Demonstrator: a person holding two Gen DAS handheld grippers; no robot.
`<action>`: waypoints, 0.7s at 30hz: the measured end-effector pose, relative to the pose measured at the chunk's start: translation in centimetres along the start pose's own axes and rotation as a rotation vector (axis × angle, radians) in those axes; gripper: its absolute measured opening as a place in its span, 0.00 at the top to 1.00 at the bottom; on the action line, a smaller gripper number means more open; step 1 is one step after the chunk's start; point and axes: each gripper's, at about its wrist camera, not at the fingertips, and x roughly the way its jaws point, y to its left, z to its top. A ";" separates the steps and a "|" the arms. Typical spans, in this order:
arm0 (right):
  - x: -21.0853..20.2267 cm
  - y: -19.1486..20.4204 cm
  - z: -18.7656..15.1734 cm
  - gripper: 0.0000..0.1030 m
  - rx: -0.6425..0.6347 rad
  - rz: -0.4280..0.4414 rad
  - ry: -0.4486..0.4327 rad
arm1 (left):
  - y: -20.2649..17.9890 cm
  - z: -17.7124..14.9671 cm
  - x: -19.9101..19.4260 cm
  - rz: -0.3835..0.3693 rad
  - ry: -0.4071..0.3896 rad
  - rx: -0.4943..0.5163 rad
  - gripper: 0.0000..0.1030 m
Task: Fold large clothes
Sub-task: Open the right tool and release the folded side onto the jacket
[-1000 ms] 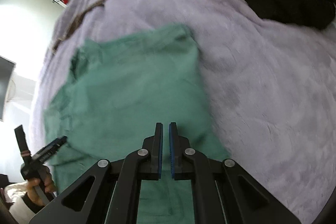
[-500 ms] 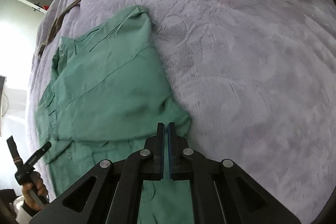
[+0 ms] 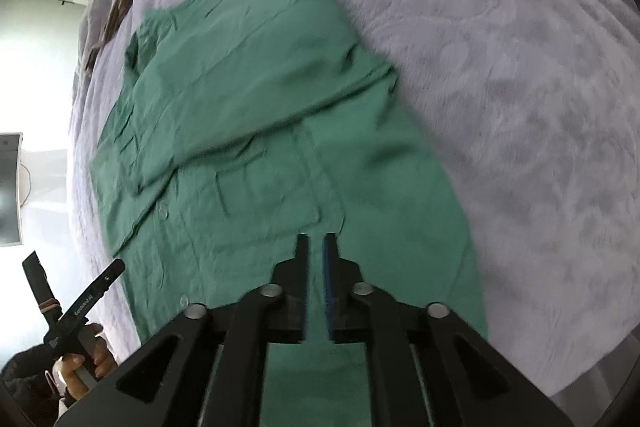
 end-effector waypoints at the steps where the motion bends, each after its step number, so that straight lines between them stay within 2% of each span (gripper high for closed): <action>1: -0.2 0.2 -0.2 0.62 -0.001 -0.003 0.000 | -0.2 -0.4 -0.3 0.003 0.004 0.004 0.27; 2: -0.5 0.4 -0.6 0.52 -0.003 -0.005 -0.004 | -0.3 -1.2 -0.7 0.006 0.015 0.002 0.25; 3: -0.7 0.6 -0.9 0.52 -0.007 -0.004 -0.005 | -0.4 -1.5 -1.1 0.007 0.022 -0.003 0.14; 4: -0.8 0.8 -1.0 0.52 -0.014 -0.003 0.000 | -0.4 -2.0 -1.5 0.008 0.021 -0.012 0.09; 8: -1.4 1.5 -1.5 0.52 -0.030 -0.002 0.014 | -0.6 -3.8 -2.8 0.011 0.024 -0.035 0.09; 11: -1.9 1.8 -1.6 0.40 -0.046 -0.007 0.004 | -0.7 -4.9 -3.7 0.016 0.029 -0.050 0.09; 12: -2.1 1.9 -1.6 0.39 -0.051 -0.004 0.000 | -0.8 -5.2 -3.9 0.022 0.029 -0.055 0.00; 14: -2.3 2.1 -1.6 0.38 -0.060 0.000 0.001 | -0.9 -5.7 -4.4 0.027 0.025 -0.063 0.00; 16: -2.3 2.4 -1.6 0.30 -0.073 0.006 0.005 | -1.1 -6.1 -4.7 0.031 0.030 -0.061 0.00; 18: -2.5 2.6 -1.8 0.28 -0.087 0.026 -0.002 | -1.4 -6.5 -5.0 0.041 0.033 -0.057 0.00; 19: -2.5 2.8 -2.0 0.24 -0.097 0.031 -0.006 | -1.4 -6.7 -5.1 0.043 0.034 -0.058 0.00; 21: -2.6 3.2 -2.3 0.00 -0.126 0.043 -0.016 | -1.6 -7.1 -5.4 0.043 0.037 -0.063 0.00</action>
